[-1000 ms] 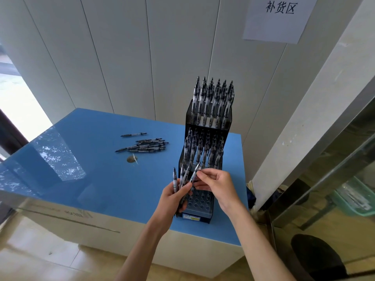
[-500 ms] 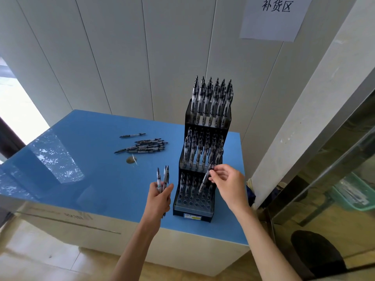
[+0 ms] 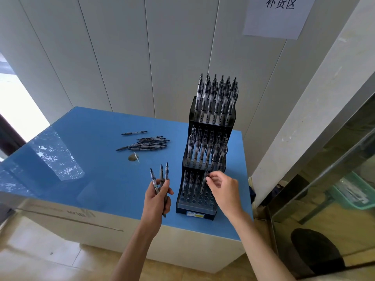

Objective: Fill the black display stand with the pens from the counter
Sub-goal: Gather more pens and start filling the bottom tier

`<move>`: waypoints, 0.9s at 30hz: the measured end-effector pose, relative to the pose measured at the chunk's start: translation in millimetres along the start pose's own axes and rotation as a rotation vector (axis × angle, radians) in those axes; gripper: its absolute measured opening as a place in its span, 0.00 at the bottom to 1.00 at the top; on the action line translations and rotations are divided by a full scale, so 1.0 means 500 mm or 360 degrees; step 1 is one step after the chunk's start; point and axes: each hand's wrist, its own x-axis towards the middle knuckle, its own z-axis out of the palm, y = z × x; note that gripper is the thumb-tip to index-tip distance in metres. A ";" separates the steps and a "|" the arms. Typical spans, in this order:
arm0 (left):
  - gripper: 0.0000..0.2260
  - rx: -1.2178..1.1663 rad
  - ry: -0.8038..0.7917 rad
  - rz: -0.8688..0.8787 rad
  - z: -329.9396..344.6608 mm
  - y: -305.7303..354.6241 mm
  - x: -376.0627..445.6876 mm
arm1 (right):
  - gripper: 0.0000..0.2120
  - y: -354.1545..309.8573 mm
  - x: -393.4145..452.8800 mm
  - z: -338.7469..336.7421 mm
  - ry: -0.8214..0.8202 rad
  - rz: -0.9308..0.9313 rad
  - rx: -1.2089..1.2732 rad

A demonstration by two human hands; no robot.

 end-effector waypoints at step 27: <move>0.09 0.0126 -0.0124 0.0038 0.071 0.014 -0.016 | 0.05 -0.086 0.013 -0.047 -0.0254 0.0273 0.0756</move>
